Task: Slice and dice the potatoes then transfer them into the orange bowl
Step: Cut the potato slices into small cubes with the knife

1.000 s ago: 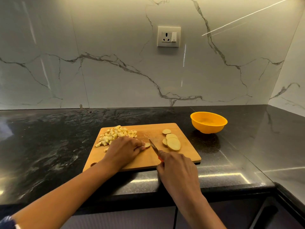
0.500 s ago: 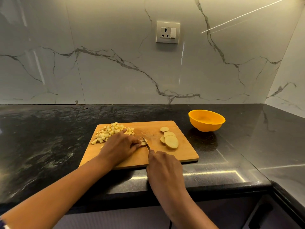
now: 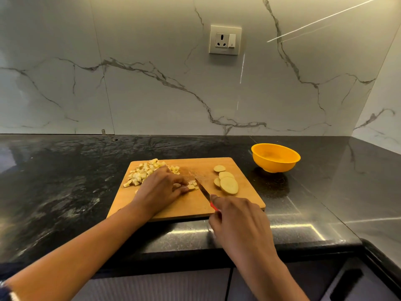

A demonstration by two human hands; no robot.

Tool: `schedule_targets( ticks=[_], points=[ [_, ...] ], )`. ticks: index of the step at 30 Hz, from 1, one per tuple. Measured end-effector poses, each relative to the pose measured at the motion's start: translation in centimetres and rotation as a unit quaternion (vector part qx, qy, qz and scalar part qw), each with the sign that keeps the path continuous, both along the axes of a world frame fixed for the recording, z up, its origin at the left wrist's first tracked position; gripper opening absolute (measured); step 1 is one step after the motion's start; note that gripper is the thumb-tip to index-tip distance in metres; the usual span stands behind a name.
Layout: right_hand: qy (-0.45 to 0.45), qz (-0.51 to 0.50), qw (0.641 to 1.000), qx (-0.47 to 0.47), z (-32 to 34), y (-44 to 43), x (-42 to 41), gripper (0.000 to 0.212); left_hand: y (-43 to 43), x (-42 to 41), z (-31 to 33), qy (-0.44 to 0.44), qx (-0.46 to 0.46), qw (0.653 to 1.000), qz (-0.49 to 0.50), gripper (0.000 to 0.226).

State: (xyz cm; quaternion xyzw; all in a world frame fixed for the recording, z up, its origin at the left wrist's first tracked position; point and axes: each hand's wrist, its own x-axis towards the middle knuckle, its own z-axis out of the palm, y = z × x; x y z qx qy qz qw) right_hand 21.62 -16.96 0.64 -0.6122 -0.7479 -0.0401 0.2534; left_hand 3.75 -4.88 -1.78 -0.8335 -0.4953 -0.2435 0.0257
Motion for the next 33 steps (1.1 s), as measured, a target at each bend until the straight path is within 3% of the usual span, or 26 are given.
schedule_targets(
  ticks=[5,15,25,33],
  points=[
    [0.0,0.007,1.0,0.009,-0.5,0.4,-1.0,0.045,0.6,-0.1,-0.3,0.017,0.027,0.999,0.018,0.033],
    [-0.071,0.001,0.997,-0.025,-1.5,4.0,-3.0,0.029,1.3,0.1,-0.4,0.04,0.04,0.998,0.028,0.034],
    [0.003,0.031,1.0,-0.001,-0.6,-0.1,-0.9,0.047,0.9,-0.4,-0.5,0.022,0.038,0.999,0.022,0.033],
    [-0.026,0.015,0.999,-0.019,-0.8,1.4,-2.6,0.036,1.1,-0.7,-0.4,0.058,0.037,0.997,0.028,0.031]
  ],
)
